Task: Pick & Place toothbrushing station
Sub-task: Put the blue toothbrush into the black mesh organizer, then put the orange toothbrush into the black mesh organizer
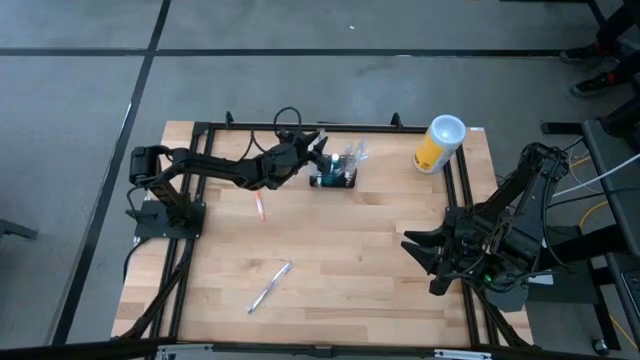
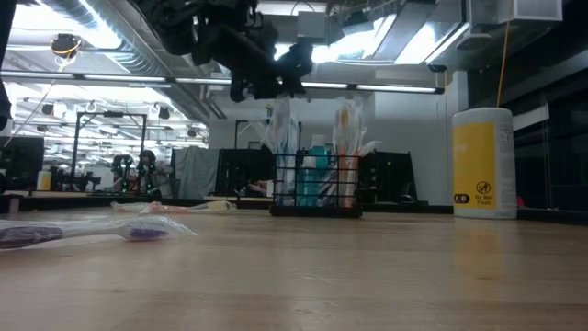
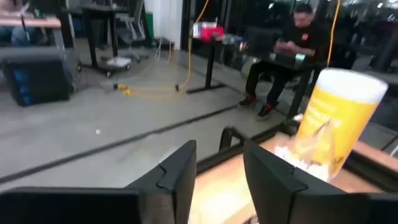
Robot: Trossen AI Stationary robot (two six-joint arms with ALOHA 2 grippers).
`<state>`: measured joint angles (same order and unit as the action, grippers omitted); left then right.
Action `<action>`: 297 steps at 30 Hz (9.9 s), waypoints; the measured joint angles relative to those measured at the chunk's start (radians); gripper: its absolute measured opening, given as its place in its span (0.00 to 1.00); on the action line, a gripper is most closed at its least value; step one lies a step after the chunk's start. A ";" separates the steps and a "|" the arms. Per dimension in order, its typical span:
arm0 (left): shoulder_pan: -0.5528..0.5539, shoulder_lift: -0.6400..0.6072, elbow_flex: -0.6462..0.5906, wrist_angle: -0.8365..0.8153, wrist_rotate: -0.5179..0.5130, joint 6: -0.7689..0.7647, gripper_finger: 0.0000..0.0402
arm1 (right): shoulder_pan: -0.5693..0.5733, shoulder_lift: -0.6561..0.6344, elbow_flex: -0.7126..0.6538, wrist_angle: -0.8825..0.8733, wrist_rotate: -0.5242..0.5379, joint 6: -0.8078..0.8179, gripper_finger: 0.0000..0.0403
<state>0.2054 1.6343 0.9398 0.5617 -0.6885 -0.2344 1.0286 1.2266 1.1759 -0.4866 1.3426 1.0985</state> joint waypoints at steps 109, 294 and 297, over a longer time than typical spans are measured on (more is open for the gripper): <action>0.131 -0.072 0.158 -0.314 0.421 -0.076 0.00 | 0.001 0.000 0.000 -0.009 0.030 -0.015 0.41; 0.176 0.134 0.126 -1.257 0.820 -0.472 0.47 | 0.092 0.000 0.000 0.007 0.097 0.039 0.41; 0.117 0.134 0.126 -1.275 0.829 -0.519 0.47 | 0.096 0.000 0.000 0.007 0.097 0.038 0.41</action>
<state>0.3223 1.7683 1.0660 -0.7135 0.1404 -0.7535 1.1250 1.2266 1.1759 -0.4793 1.4399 1.1368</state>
